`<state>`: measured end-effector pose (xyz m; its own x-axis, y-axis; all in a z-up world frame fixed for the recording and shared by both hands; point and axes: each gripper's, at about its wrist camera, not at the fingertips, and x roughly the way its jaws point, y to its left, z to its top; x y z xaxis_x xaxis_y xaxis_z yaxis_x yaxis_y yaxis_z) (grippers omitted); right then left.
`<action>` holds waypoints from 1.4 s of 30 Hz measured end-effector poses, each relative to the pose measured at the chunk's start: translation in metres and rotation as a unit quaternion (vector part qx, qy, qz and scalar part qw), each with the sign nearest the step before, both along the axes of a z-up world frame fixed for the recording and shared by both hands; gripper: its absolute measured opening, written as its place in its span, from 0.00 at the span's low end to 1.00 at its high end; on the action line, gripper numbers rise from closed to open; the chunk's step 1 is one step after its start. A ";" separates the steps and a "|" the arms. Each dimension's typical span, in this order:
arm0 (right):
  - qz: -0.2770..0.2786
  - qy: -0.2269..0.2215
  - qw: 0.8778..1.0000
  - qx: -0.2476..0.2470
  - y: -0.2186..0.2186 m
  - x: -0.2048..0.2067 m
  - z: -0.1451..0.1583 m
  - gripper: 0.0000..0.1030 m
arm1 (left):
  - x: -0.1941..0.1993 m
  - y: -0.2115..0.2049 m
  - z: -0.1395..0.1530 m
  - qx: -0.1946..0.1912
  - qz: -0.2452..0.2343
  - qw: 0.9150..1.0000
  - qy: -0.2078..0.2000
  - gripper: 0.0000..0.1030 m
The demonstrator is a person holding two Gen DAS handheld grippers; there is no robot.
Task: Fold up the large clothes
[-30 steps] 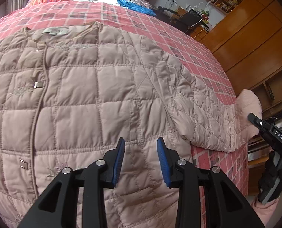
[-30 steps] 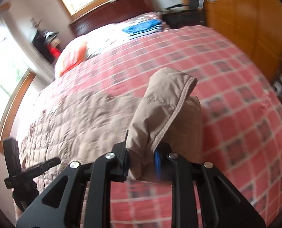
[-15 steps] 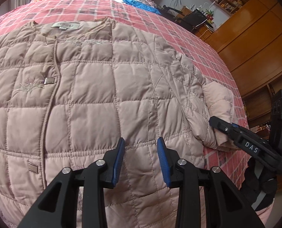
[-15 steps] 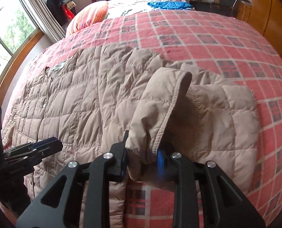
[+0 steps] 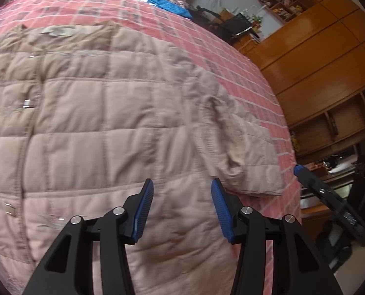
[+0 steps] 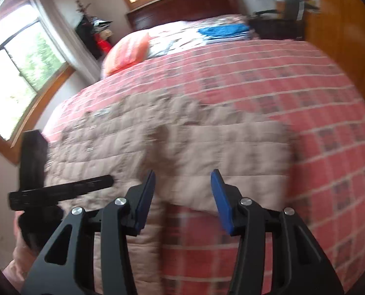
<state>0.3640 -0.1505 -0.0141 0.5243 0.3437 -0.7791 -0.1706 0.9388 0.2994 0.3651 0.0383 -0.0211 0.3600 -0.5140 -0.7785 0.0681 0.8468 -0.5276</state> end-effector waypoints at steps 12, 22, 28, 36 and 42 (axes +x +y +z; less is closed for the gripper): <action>-0.150 0.097 0.982 0.064 -0.126 -0.006 -0.079 0.47 | 0.025 -0.076 -0.004 0.023 -0.029 0.999 0.001 0.26; -0.114 0.086 0.983 0.116 -0.112 -0.007 -0.082 0.47 | 0.001 -0.032 0.013 0.025 0.009 0.998 -0.056 0.12; -0.068 0.090 0.981 0.155 -0.078 0.005 -0.074 0.49 | -0.017 0.015 0.038 0.028 0.042 0.994 -0.093 0.12; -0.024 0.114 0.983 0.140 -0.022 0.040 -0.078 0.52 | -0.031 0.084 0.061 0.044 0.095 0.987 -0.124 0.12; 0.010 0.134 0.982 0.134 0.020 0.059 -0.081 0.44 | -0.033 0.141 0.056 0.051 0.136 0.983 -0.113 0.11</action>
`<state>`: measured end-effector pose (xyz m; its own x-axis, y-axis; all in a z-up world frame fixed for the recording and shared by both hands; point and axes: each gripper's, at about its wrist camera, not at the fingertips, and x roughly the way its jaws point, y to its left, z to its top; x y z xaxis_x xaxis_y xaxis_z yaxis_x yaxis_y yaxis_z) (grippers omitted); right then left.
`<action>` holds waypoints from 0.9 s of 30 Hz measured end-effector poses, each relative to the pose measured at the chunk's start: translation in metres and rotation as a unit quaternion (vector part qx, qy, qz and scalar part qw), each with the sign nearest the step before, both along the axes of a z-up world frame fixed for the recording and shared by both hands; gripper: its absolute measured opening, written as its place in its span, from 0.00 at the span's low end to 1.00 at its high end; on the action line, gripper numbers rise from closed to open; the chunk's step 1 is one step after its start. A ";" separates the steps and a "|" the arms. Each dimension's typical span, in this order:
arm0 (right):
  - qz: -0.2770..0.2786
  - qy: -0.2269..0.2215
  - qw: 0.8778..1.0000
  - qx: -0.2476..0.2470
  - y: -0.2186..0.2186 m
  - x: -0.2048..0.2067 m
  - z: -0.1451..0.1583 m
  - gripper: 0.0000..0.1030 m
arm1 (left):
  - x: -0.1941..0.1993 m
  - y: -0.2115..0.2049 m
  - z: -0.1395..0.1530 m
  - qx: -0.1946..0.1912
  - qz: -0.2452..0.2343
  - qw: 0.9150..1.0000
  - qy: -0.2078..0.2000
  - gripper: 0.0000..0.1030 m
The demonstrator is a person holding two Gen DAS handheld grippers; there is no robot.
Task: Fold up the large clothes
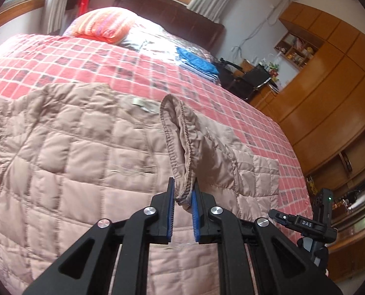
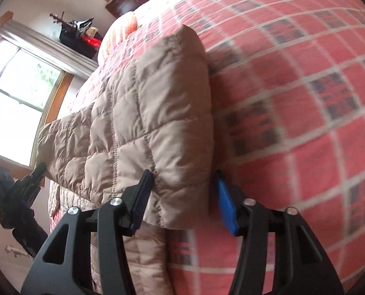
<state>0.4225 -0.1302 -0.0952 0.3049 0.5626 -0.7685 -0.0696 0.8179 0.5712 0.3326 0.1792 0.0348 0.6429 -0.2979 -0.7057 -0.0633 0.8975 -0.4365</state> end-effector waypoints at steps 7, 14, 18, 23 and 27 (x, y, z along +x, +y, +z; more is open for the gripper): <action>0.027 -0.023 0.998 -0.046 0.038 0.002 0.020 0.36 | -0.004 0.051 -0.014 0.024 0.039 0.999 0.012 0.11; 0.032 -0.007 0.992 -0.122 0.062 0.013 0.018 0.32 | 0.004 0.067 -0.064 0.031 0.043 0.996 0.072 0.12; 0.031 -0.003 0.989 -0.147 0.065 0.017 0.016 0.31 | 0.005 0.064 -0.081 0.045 0.038 0.995 0.082 0.12; 0.030 0.001 0.987 -0.155 0.070 0.016 0.021 0.33 | 0.003 0.066 -0.072 0.053 0.041 0.994 0.086 0.22; 0.025 -0.025 0.989 -0.141 0.069 0.001 0.051 0.35 | -0.011 0.076 -0.043 0.070 0.054 0.995 0.056 0.26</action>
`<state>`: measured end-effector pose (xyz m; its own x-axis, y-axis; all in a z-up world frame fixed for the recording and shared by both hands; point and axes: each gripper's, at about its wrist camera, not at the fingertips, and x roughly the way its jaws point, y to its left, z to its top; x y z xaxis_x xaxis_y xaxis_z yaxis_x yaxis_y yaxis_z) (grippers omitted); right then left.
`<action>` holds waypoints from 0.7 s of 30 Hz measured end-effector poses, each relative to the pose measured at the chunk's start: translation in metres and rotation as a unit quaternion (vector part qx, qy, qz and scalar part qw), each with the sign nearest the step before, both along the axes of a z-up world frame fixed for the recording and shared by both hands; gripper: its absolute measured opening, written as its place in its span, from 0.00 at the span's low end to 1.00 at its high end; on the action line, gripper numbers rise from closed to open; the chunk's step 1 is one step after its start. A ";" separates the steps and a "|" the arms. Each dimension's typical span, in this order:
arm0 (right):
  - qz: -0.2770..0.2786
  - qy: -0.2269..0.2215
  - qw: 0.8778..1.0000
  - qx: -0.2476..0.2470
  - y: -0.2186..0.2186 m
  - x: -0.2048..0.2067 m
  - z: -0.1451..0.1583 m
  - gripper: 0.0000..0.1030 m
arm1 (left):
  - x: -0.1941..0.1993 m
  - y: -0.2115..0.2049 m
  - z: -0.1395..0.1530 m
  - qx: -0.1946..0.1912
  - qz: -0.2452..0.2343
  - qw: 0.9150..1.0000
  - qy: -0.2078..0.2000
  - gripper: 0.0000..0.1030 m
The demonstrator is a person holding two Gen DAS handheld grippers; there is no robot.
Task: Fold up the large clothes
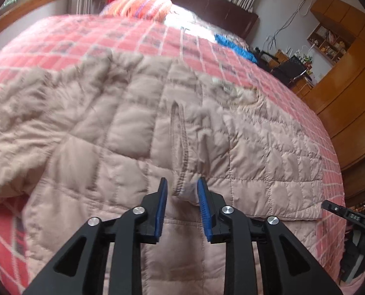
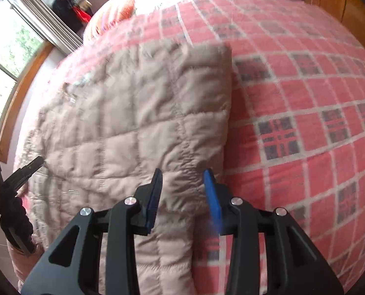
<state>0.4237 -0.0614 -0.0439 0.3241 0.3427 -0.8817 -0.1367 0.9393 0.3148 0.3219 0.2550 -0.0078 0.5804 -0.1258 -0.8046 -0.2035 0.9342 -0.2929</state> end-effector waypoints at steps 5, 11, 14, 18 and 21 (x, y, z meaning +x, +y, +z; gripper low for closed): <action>0.027 -0.024 0.999 0.007 0.024 -0.011 0.033 0.35 | -0.010 -0.012 0.038 0.005 -0.011 0.999 -0.042 0.30; 0.065 -0.006 0.998 -0.006 0.071 -0.010 0.015 0.33 | 0.013 -0.050 0.019 0.020 -0.037 0.999 -0.015 0.31; 0.072 0.006 0.997 -0.018 0.087 -0.002 0.003 0.33 | 0.021 -0.053 0.002 0.036 -0.029 0.999 -0.001 0.31; 0.075 0.017 0.997 -0.025 0.094 0.002 -0.015 0.33 | 0.026 -0.046 -0.015 0.032 -0.031 0.999 0.020 0.30; 0.074 0.024 0.997 -0.024 0.096 0.004 -0.027 0.31 | 0.029 -0.041 -0.023 0.026 -0.038 0.999 0.027 0.30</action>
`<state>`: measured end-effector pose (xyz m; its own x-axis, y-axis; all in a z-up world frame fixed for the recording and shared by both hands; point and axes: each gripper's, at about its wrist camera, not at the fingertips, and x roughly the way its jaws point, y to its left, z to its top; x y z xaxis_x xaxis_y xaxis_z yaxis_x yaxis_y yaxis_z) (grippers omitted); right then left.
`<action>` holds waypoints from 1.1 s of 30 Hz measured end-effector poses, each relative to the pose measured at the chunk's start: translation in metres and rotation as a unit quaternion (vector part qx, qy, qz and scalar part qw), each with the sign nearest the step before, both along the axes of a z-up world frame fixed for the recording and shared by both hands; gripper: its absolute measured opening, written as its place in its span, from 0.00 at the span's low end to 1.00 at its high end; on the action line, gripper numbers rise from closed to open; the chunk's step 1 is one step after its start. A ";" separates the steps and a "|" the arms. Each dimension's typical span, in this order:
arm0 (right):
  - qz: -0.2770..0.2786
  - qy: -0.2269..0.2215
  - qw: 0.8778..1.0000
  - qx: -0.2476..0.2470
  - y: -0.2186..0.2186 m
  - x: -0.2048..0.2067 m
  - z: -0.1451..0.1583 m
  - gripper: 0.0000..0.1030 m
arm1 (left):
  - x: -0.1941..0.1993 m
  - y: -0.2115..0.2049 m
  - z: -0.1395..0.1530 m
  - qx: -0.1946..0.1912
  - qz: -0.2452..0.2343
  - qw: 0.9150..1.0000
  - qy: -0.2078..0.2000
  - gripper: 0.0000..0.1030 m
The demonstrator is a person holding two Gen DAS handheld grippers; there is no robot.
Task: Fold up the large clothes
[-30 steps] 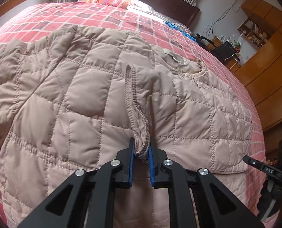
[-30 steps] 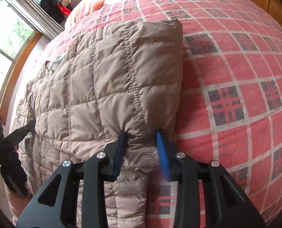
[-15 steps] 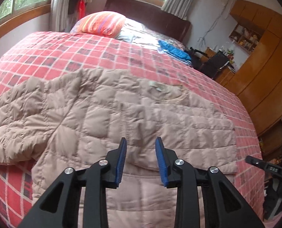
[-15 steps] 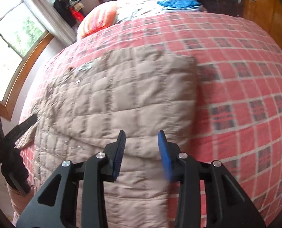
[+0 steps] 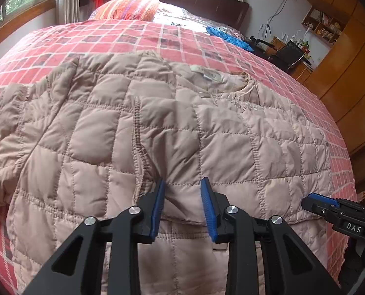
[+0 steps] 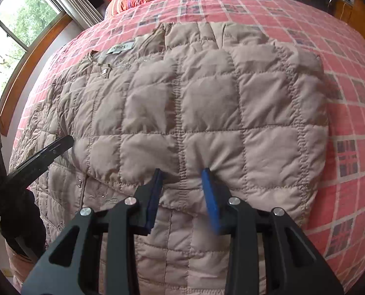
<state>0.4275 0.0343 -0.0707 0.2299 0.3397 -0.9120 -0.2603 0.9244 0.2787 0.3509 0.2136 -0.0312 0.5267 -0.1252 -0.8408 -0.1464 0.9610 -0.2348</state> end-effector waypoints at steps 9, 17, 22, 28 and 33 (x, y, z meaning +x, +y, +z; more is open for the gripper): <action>-0.008 0.005 1.000 0.017 -0.009 0.001 -0.017 0.29 | 0.000 -0.004 -0.010 0.019 -0.018 1.000 -0.008 0.30; -0.014 0.001 1.000 0.014 -0.008 0.000 -0.016 0.29 | -0.001 -0.007 -0.012 0.030 -0.025 0.999 -0.015 0.30; -0.015 -0.007 0.999 0.031 -0.007 -0.006 0.005 0.39 | -0.012 0.005 0.008 0.004 -0.011 1.000 -0.009 0.36; 0.013 -0.021 0.998 0.058 0.003 -0.023 0.034 0.54 | -0.068 0.071 0.052 -0.001 0.044 0.997 -0.059 0.68; 0.026 -0.017 0.998 0.048 0.020 -0.023 0.035 0.54 | -0.126 0.174 0.048 -0.015 0.153 0.987 -0.043 0.71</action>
